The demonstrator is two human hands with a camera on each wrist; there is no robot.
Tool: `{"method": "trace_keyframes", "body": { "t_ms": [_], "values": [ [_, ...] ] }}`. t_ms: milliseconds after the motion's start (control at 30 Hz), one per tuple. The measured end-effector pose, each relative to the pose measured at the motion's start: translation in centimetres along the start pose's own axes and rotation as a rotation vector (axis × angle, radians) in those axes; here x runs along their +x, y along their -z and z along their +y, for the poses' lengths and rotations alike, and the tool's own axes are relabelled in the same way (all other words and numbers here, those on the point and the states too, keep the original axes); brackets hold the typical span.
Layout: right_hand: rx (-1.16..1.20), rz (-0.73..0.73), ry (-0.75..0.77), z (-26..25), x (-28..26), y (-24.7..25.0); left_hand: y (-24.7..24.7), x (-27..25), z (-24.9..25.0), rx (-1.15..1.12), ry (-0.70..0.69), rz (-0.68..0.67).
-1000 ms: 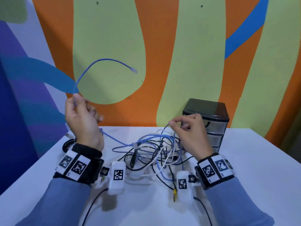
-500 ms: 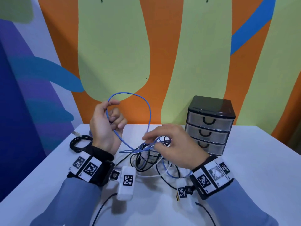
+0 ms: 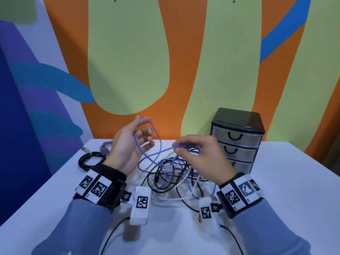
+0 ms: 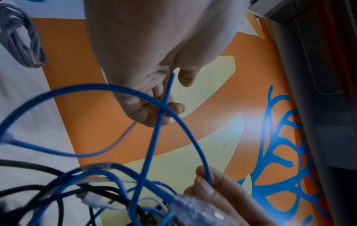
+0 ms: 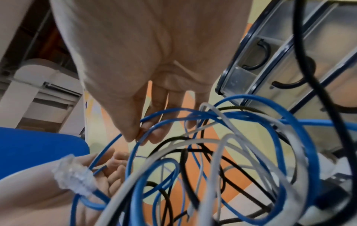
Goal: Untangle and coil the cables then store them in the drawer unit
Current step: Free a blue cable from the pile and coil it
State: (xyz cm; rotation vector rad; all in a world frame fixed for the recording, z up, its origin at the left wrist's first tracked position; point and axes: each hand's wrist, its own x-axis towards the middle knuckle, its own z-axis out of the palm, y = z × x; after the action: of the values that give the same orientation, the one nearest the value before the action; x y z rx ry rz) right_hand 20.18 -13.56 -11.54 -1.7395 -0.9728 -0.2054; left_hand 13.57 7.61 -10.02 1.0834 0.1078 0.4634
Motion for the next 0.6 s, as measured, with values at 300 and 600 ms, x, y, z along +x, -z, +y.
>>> {"method": "trace_keyframes", "body": {
  "t_ms": [300, 600],
  "values": [
    [-0.080, 0.395, 0.004, 0.6, 0.7, 0.5, -0.4, -0.5, 0.3, 0.266, -0.007, -0.062],
    [-0.138, 0.459, -0.030, 0.9, 0.5, 0.2, -0.7, -0.8, 0.1, 0.335, 0.000, -0.171]
  ]
}}
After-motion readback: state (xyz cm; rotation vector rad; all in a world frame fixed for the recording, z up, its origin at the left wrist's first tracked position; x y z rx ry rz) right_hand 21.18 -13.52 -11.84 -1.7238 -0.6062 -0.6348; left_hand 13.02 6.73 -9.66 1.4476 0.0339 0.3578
